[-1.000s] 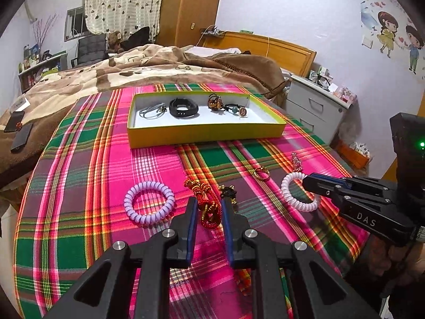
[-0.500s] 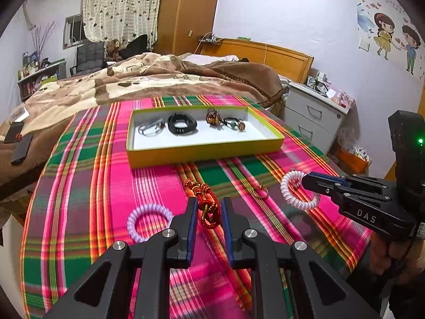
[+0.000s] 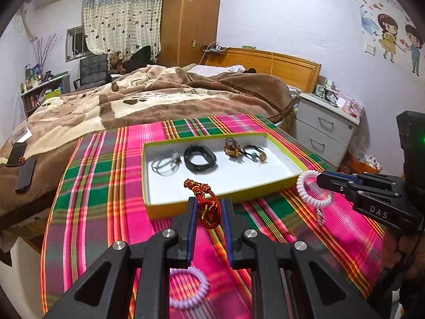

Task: Organize jewelry
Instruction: 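Carry the red tassel in the left tool into the box while the right tool carries the white coil there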

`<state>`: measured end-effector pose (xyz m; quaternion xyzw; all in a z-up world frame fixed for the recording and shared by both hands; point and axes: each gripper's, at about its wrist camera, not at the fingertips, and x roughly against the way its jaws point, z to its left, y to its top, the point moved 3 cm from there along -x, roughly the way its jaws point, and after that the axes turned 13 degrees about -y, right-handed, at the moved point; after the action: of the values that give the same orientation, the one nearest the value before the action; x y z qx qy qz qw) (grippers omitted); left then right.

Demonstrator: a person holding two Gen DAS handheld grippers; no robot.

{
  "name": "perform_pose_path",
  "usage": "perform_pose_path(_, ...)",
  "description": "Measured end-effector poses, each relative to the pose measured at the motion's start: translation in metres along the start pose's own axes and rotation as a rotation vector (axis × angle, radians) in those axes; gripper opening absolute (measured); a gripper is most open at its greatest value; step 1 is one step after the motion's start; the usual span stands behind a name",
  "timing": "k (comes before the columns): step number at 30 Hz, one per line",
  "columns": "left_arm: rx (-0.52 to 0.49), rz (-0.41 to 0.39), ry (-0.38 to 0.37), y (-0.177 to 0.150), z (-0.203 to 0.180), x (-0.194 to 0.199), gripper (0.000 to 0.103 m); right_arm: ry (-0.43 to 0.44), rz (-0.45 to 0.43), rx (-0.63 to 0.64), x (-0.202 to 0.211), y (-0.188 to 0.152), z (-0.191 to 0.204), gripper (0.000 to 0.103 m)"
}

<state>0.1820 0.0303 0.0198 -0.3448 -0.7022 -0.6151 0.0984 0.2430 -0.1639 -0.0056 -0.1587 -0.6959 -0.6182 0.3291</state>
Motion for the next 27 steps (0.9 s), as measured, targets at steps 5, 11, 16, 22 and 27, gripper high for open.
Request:
perform_pose_path(5,0.0,-0.005,0.01,0.017,0.015,-0.014,0.018,-0.002,-0.006,0.012,-0.014,0.017,0.001,0.009)
perform_pose_path(11,-0.009,0.0,0.025,0.032,0.031,-0.032,0.018,-0.008,-0.001,0.013,-0.036,0.034,0.001,0.009)
perform_pose_path(16,-0.004,0.023,0.032,0.039,0.045,-0.054,0.018,-0.009,0.022,0.011,-0.059,0.043,0.003,0.009)
perform_pose_path(22,0.015,0.061,0.037,0.041,0.062,-0.077,0.018,-0.008,0.071,0.019,-0.09,0.047,0.006,0.009)
perform_pose_path(27,0.043,0.097,0.044,0.038,0.075,-0.094,0.018,-0.008,0.114,0.036,-0.113,0.045,0.012,0.009)
